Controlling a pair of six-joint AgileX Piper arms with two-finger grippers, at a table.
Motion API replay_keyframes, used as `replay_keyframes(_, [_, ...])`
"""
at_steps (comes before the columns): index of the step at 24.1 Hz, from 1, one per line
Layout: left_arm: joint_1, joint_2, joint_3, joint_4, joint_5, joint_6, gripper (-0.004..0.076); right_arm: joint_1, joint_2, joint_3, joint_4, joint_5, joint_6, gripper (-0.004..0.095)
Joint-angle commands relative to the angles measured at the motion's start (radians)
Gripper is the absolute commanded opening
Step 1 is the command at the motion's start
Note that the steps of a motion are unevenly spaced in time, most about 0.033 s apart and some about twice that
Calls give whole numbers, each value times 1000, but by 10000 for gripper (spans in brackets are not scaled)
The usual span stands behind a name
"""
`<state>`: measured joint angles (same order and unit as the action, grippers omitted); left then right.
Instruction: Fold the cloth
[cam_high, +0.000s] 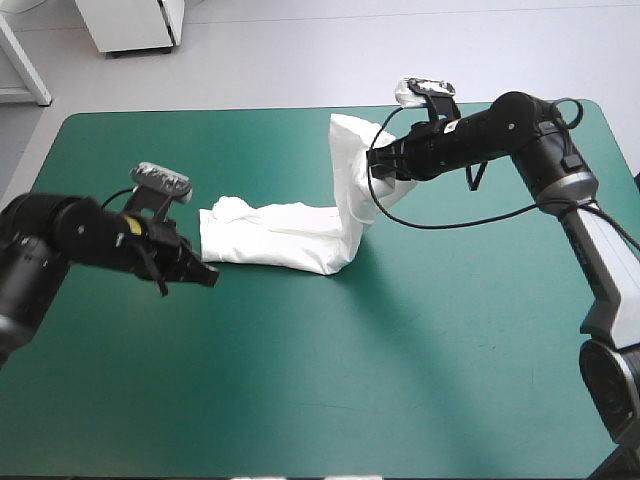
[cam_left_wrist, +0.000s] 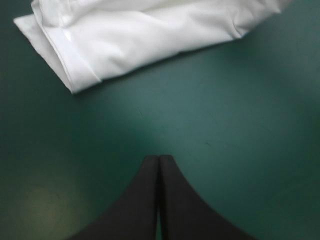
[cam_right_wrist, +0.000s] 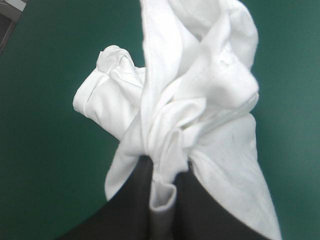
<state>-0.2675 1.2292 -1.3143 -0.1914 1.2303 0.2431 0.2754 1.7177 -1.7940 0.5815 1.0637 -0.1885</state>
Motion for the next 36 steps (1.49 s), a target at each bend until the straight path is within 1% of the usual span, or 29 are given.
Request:
replay_keyframes(1, [0, -204, 100, -81, -79, -7, -9, 48, -30, -34, 51, -89, -27, -11])
replay_keyframes(5, [0, -354, 177, -115, -182, -7, -9, 120, 24, -46, 51, -117, -27, -11])
replay_keyframes(7, [0, -398, 192, -108, -196, -15, -9, 154, 67, -70, 51, -123, -27, -10])
replay_keyframes(10, [0, -422, 191, -110, -167, -40, -9, 222, 176, -187, 51, -139, -26, -11])
replay_keyframes(12, [0, -413, 191, -133, -141, -40, -9, 263, 282, -317, 51, -124, -7, -11])
replay_keyframes(14, [0, -410, 191, -148, -134, -40, -9, 280, 341, -391, 51, -106, 7, -11])
replay_keyframes(20, [0, -408, 191, -190, -122, -40, -9, 351, 598, -676, 49, 12, 83, -9])
replay_keyframes(22, [0, -408, 191, -190, -117, -40, -9, 376, 655, -725, 49, 12, 94, -9])
replay_keyframes(25, [0, -408, 191, -190, -114, -40, -9, 405, 708, -744, 49, 6, 109, -9])
replay_keyframes(30, [0, -408, 191, -190, -112, -40, -9, 412, 716, -758, 52, -9, 112, -2])
replay_keyframes(31, [0, -408, 191, -190, -114, -40, -9, 412, 716, -771, 52, -7, 108, 26])
replay_keyframes(32, [0, -408, 191, -190, -116, -40, -9, 412, 716, -789, 50, 0, 108, 119])
replay_keyframes(34, [0, -408, 191, -190, -122, -40, -9, 412, 716, -834, 50, 14, 115, 373])
replay_keyframes(35, [0, -408, 191, -190, -123, -40, -9, 412, 716, -857, 50, 33, 135, 485])
replay_keyframes(36, [0, -408, 191, -190, -123, -40, -9, 412, 716, -874, 45, 50, 148, 533])
